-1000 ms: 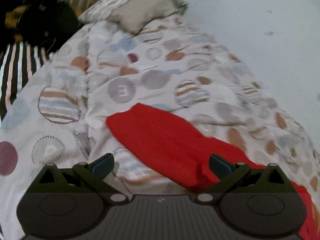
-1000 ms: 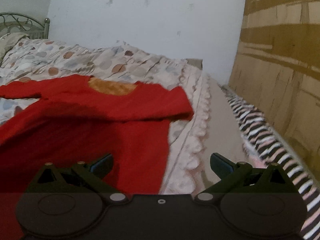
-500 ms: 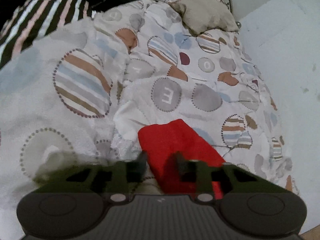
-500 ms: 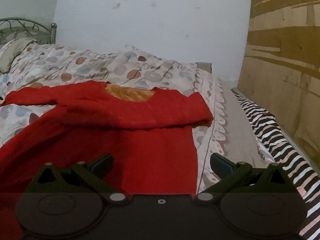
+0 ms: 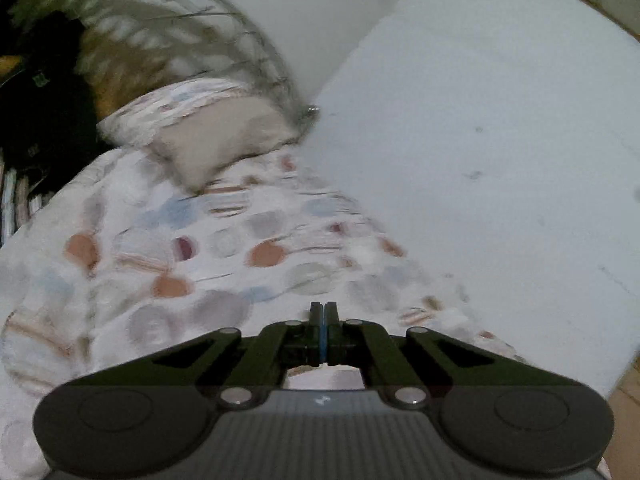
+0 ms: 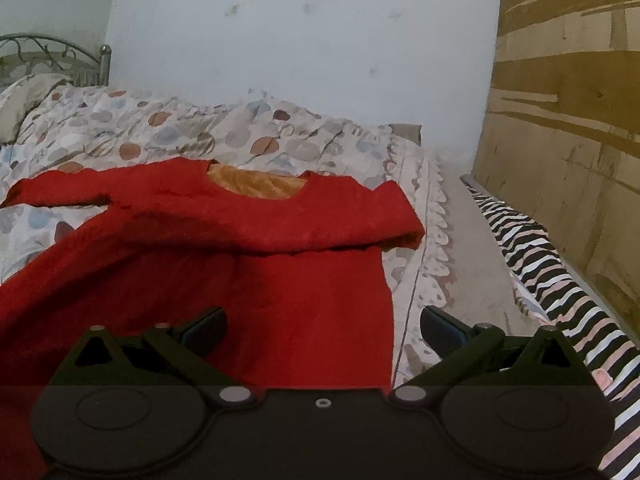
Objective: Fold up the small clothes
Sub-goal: 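Grasp the sleeve cuff with the left gripper and lift it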
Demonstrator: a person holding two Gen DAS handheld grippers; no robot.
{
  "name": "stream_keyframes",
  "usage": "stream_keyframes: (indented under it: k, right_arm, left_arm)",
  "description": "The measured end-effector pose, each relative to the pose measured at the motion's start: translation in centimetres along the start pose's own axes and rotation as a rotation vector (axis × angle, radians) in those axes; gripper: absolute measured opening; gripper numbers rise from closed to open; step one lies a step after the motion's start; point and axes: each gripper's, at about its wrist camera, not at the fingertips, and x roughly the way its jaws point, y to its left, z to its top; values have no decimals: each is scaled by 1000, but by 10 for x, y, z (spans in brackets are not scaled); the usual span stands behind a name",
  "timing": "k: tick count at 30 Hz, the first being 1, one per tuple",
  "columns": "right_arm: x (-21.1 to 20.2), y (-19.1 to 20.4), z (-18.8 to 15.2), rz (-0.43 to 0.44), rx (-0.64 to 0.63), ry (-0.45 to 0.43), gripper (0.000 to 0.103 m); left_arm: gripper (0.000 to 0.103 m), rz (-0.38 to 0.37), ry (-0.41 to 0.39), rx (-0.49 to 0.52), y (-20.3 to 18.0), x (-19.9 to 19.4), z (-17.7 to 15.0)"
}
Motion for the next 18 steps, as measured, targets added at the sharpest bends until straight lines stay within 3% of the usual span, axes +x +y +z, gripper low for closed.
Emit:
stream_keyframes:
  k: [5, 6, 9, 10, 14, 16, 18]
  right_arm:
    - [0, -10, -4, 4, 64, -3, 103]
    - [-1, -10, -4, 6, 73, 0, 103]
    - [-2, -13, -7, 8, 85, 2, 103]
    - [-2, -14, -7, 5, 85, 3, 103]
    - [1, -17, -9, -2, 101, 8, 103]
    - [4, -17, -9, 4, 108, 11, 103]
    - [8, -14, -7, 14, 108, 16, 103]
  left_arm:
    - [2, 18, 99, -31, -12, 2, -3]
    - [8, 32, 116, -25, -9, 2, -8]
    - [42, 74, 166, -55, 11, -2, -29]
    - [49, 91, 186, -85, 23, -2, -36]
    - [57, 151, 251, -193, 59, 4, -56]
    - [67, 177, 268, -239, 77, 7, -63]
    - [69, 201, 289, -295, 95, 12, -69]
